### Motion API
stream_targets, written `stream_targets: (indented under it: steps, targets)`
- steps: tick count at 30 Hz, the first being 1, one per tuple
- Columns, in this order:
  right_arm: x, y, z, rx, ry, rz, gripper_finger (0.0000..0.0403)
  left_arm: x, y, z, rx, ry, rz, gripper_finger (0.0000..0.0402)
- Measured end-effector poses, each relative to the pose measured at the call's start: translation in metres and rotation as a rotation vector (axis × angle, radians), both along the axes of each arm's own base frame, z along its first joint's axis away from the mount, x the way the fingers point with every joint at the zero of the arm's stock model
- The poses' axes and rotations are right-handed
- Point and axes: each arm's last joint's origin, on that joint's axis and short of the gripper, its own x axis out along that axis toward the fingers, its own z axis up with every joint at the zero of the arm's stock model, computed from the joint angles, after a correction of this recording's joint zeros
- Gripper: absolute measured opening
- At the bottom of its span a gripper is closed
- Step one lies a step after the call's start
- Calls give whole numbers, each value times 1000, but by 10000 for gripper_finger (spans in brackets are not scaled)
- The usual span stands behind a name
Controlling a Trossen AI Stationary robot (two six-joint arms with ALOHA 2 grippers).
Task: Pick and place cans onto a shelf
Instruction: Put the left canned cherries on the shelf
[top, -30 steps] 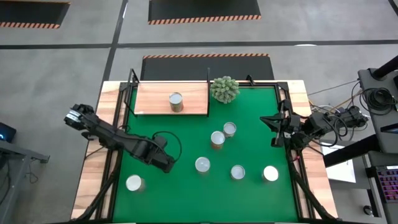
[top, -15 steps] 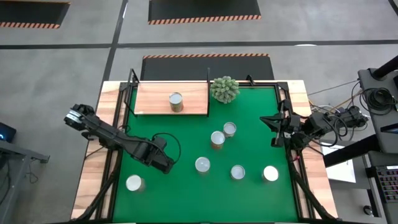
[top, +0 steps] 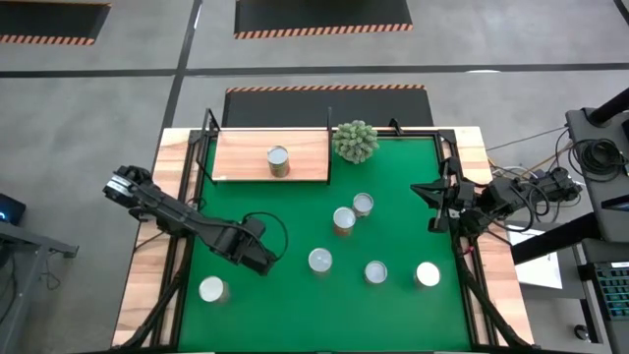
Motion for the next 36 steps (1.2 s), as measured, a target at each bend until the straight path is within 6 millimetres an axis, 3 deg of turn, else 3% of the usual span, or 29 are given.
stream_targets:
  steps: [8,18,27,36]
  targets:
    - [0,0,0,0,1,0,9,7,-3,12,-14,-23,-132,307]
    - [0,0,0,0,1,-1,9,18,-6,72,60,-45,-762,306]
    - [0,0,0,0,1,0,9,9,40,113,370,188,-844,305]
    - [0,0,0,0,1,-1,9,14,100,119,390,304,-889,305]
